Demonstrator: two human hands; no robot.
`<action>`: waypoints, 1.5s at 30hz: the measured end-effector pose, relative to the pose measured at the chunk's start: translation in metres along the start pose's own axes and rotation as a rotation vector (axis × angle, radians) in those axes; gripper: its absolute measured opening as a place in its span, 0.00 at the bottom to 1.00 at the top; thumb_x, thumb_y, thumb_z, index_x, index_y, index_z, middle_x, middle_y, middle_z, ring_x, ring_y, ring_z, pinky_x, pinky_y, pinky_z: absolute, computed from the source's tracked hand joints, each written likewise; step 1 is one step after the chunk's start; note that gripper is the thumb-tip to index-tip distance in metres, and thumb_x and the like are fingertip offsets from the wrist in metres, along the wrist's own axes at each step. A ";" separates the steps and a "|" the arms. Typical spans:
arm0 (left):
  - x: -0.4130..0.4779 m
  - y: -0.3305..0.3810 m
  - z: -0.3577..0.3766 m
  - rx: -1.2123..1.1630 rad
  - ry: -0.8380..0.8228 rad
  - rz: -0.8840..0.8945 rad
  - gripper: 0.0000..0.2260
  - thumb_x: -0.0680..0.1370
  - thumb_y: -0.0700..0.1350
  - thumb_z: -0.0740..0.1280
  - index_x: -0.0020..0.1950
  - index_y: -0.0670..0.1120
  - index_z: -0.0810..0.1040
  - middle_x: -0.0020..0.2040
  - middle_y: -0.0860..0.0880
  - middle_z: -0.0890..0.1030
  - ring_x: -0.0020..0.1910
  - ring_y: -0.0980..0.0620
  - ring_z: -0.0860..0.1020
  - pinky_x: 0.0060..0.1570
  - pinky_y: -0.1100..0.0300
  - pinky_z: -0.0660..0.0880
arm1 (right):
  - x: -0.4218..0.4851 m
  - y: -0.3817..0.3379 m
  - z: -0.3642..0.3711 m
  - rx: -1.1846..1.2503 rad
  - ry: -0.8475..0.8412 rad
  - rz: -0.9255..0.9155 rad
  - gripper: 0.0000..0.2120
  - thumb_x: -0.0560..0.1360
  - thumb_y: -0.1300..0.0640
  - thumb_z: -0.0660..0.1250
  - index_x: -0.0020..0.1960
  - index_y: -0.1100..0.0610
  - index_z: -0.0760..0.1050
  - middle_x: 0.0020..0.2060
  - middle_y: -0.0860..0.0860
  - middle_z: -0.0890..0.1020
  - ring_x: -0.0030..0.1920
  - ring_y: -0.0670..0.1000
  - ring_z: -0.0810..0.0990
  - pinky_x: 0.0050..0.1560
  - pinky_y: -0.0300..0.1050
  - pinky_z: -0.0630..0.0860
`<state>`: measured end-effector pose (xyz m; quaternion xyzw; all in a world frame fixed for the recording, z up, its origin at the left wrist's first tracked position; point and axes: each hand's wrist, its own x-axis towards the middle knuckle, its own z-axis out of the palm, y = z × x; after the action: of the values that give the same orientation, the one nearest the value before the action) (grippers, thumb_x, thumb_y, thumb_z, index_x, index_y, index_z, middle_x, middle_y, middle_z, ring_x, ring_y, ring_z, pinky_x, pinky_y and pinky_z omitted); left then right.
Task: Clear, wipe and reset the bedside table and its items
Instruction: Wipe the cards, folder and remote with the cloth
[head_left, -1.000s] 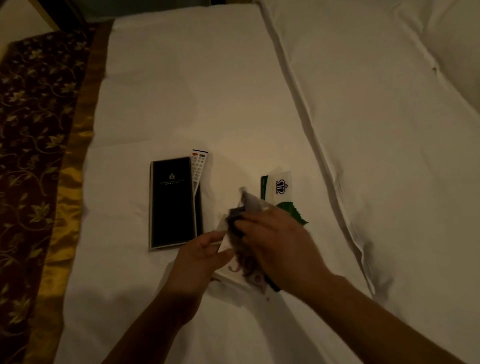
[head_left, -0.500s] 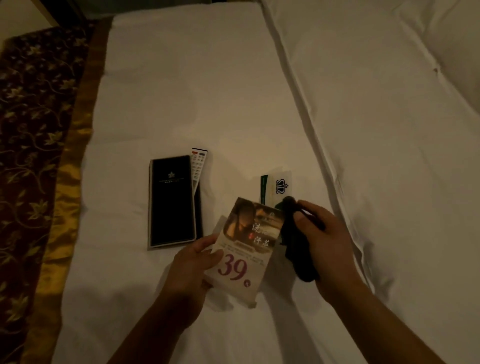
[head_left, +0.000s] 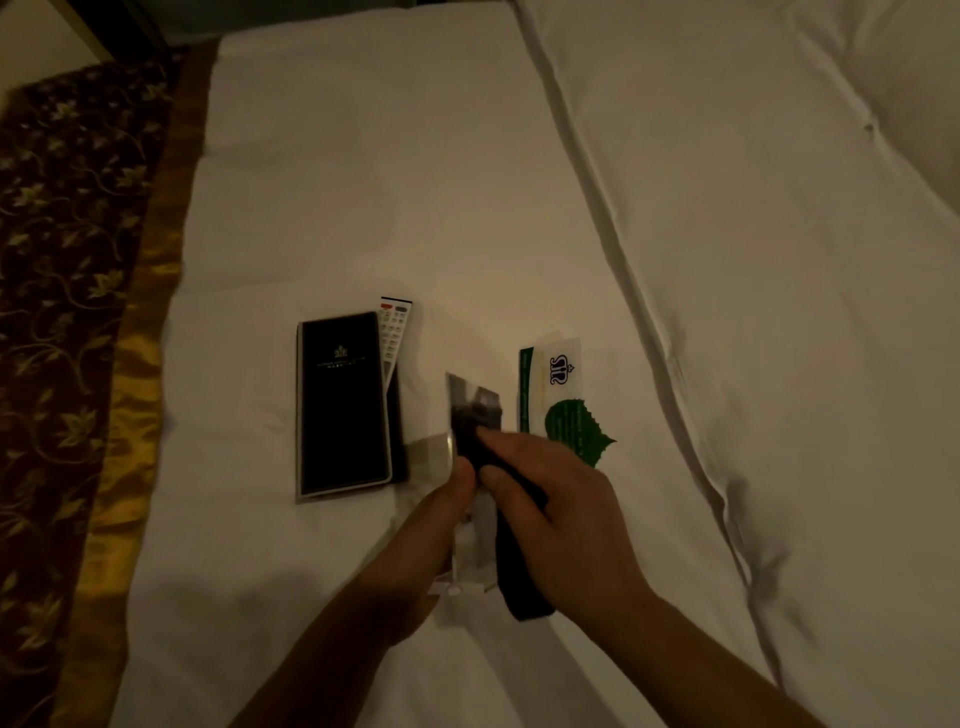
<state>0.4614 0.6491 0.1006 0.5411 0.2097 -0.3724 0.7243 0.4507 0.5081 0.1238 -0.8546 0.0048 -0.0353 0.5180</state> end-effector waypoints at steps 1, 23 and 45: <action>0.001 0.001 0.000 0.007 -0.025 -0.013 0.34 0.64 0.68 0.66 0.68 0.56 0.76 0.63 0.49 0.83 0.62 0.47 0.81 0.63 0.45 0.77 | 0.007 0.000 0.000 -0.063 0.026 -0.061 0.15 0.78 0.51 0.63 0.64 0.48 0.78 0.56 0.42 0.81 0.56 0.41 0.77 0.59 0.30 0.70; 0.012 0.001 -0.019 -0.182 -0.019 0.095 0.35 0.65 0.73 0.65 0.64 0.54 0.82 0.64 0.42 0.82 0.62 0.42 0.81 0.53 0.47 0.81 | -0.014 0.010 -0.037 -0.342 -0.510 -0.254 0.14 0.77 0.47 0.61 0.61 0.43 0.78 0.56 0.40 0.82 0.52 0.45 0.78 0.51 0.38 0.75; 0.005 0.001 -0.015 -0.078 0.226 0.074 0.26 0.67 0.68 0.67 0.60 0.56 0.79 0.54 0.44 0.86 0.53 0.44 0.85 0.49 0.45 0.80 | -0.027 0.026 -0.013 -0.214 -0.284 0.186 0.12 0.79 0.50 0.64 0.60 0.38 0.77 0.53 0.36 0.81 0.51 0.38 0.76 0.53 0.26 0.67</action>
<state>0.4667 0.6613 0.0925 0.5584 0.2843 -0.2736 0.7297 0.4241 0.4863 0.1054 -0.8971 0.0142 0.1344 0.4206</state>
